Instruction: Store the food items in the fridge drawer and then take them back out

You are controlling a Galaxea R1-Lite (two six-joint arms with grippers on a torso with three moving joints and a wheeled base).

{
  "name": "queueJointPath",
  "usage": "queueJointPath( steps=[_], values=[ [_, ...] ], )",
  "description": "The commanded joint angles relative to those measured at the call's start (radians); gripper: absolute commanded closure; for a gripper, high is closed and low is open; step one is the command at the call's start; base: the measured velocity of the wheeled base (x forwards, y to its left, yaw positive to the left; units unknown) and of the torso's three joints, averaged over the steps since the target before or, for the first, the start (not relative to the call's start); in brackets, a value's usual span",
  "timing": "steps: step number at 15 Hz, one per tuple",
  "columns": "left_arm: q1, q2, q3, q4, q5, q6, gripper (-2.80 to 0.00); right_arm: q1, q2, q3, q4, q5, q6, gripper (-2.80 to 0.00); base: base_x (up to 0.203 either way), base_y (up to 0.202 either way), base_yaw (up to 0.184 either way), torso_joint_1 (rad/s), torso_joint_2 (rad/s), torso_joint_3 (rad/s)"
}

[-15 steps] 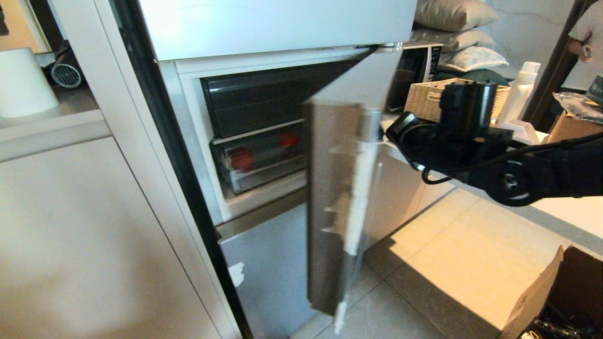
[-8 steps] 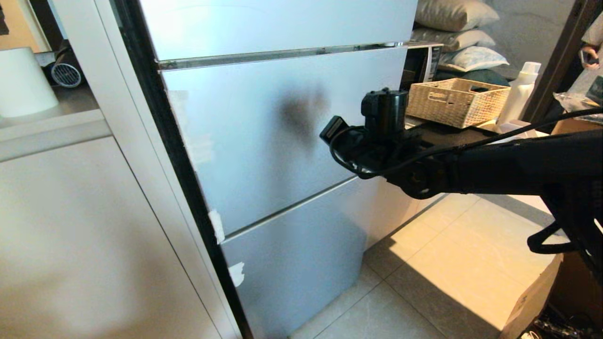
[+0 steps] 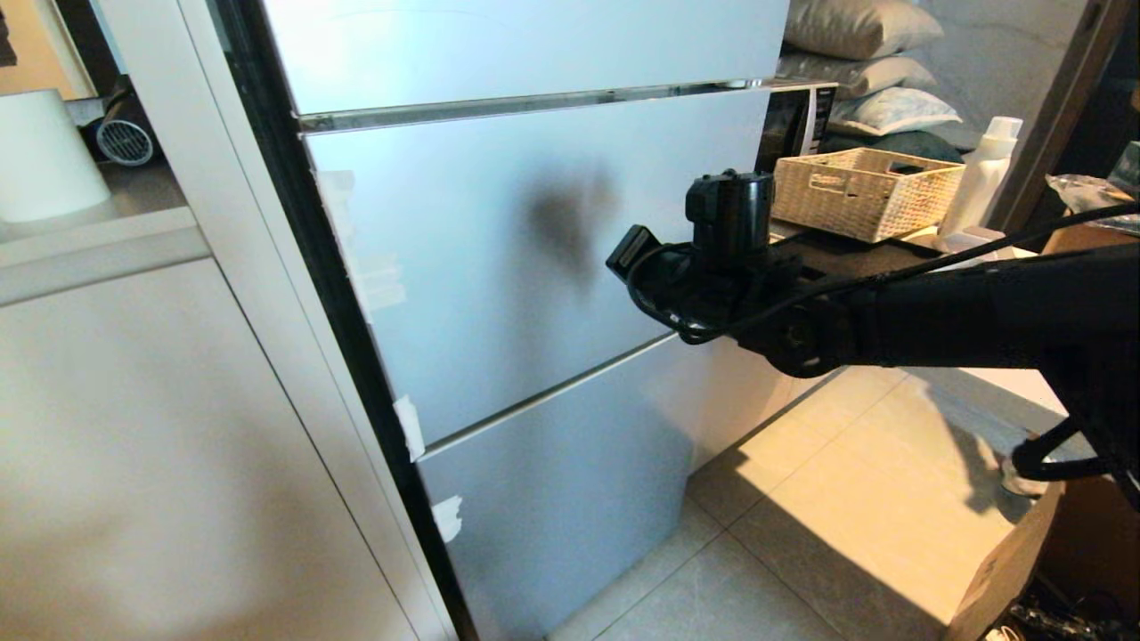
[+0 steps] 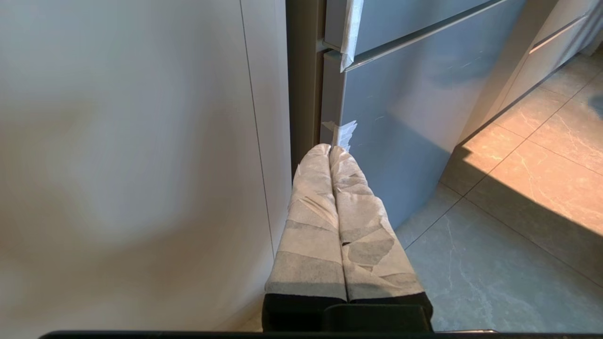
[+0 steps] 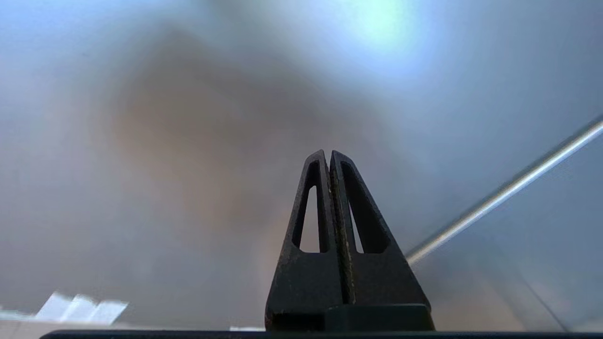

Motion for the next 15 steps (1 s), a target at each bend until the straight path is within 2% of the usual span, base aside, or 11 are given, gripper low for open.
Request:
queueJointPath(
  steps=[1, 5, 8, 10, 12, 15],
  values=[
    [0.0, 0.0, 0.0, 0.0, 0.0, -0.001, 0.0, 0.002, -0.087, 0.061, -0.001, -0.001, 0.002, 0.0, 0.0, 0.0, 0.0, 0.0, 0.0, 0.0],
    [0.0, 0.0, 0.0, 0.0, 0.0, -0.001, 0.0, 0.002, -0.357, 0.288, 0.002, -0.002, -0.022, 0.0, 0.0, 0.0, 0.0, 0.0, 0.0, 0.0],
    [0.0, 0.0, 0.0, 0.0, 0.0, -0.001, 0.0, -0.001, -0.606, 0.502, 0.032, -0.009, -0.101, 0.0, 0.0, 0.0, 0.0, 0.0, 0.0, 0.0],
    [0.0, 0.0, 0.0, 0.0, 0.0, -0.001, 0.0, -0.019, -0.792, 0.653, 0.101, -0.013, -0.181, 0.0, 0.0, 0.0, 0.0, 0.0, 0.0, 0.0],
    [0.0, 0.0, 0.0, 0.0, 0.0, -0.001, 0.0, -0.091, -0.988, 0.824, 0.186, -0.011, -0.3, 0.0, 0.0, 0.0, 0.0, 0.0, 0.0, 0.0],
    [0.0, 0.0, 0.0, 0.0, 0.0, -0.001, 0.0, -0.266, -1.286, 1.115, 0.245, 0.014, -0.499, 0.0, 0.0, 0.0, 0.0, 0.0, 0.0, 0.0]
  ],
)
